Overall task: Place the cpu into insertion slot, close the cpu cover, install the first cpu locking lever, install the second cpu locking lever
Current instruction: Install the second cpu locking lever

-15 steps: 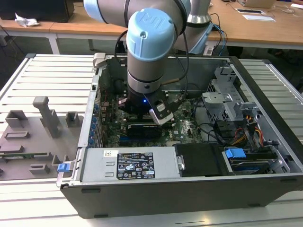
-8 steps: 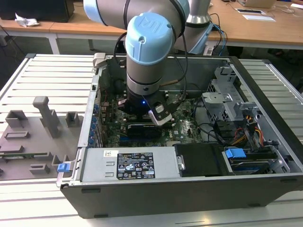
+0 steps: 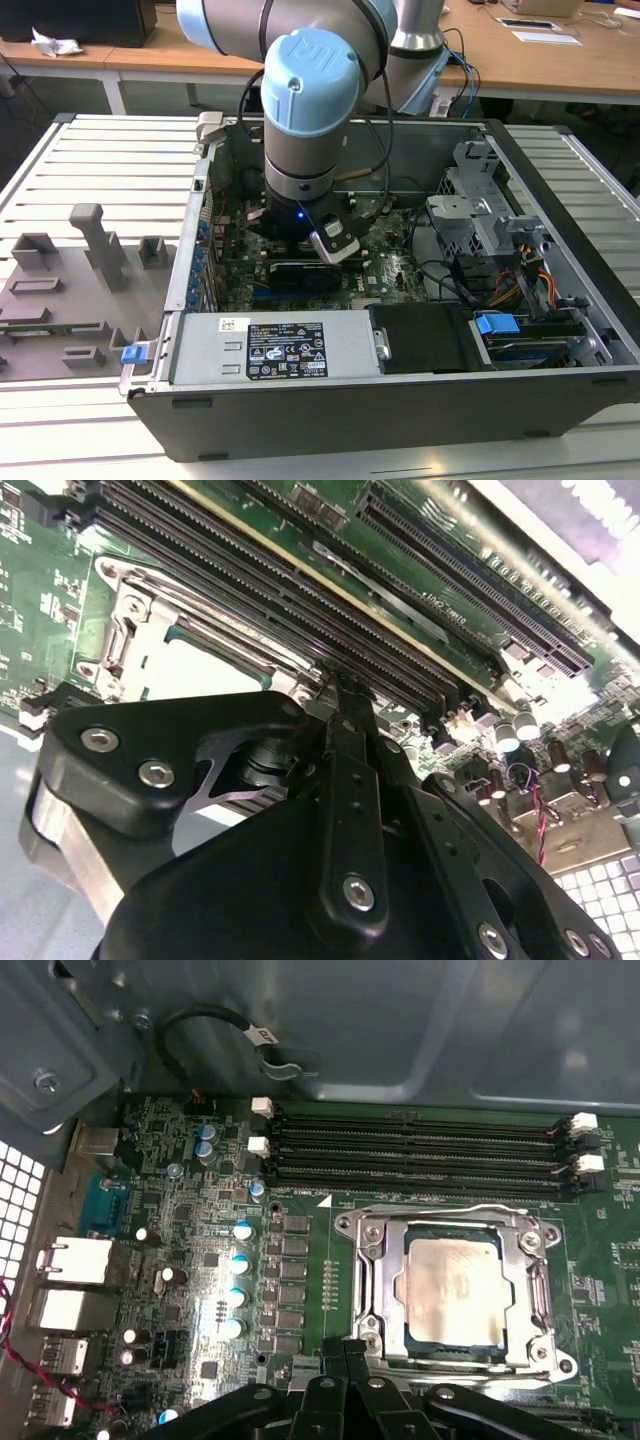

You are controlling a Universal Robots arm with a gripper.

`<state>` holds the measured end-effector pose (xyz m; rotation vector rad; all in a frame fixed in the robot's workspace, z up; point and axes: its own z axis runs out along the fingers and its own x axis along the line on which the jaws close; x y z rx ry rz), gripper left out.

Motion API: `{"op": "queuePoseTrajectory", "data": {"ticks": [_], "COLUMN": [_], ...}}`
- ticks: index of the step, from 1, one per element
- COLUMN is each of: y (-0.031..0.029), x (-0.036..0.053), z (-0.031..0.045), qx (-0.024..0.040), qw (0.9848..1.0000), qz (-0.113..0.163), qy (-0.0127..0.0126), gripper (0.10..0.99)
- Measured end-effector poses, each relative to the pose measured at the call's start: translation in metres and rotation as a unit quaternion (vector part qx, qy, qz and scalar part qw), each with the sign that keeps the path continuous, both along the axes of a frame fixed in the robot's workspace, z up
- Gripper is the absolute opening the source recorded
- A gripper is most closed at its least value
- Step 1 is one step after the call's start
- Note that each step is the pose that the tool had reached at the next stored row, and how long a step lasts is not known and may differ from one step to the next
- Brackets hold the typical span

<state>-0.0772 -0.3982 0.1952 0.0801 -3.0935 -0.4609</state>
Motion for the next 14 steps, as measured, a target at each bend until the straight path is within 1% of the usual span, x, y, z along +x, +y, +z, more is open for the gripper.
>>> {"op": "queuePoseTrajectory", "data": {"ticks": [2, 6, 9, 14], "y": [0.001, 0.001, 0.001, 0.0011], "x": [-0.0031, -0.0036, -0.0036, -0.0036], "z": [-0.001, -0.0002, 0.0056, 0.0116], "qx": [0.0002, 0.0003, 0.0003, 0.0003], "qw": [1.0, 1.0, 1.0, 1.0], "qz": [0.0, 0.0, 0.0, 0.0], "qy": [0.0001, 0.0, 0.0, 0.0], "gripper": [0.11, 0.11, 0.11, 0.11]}}
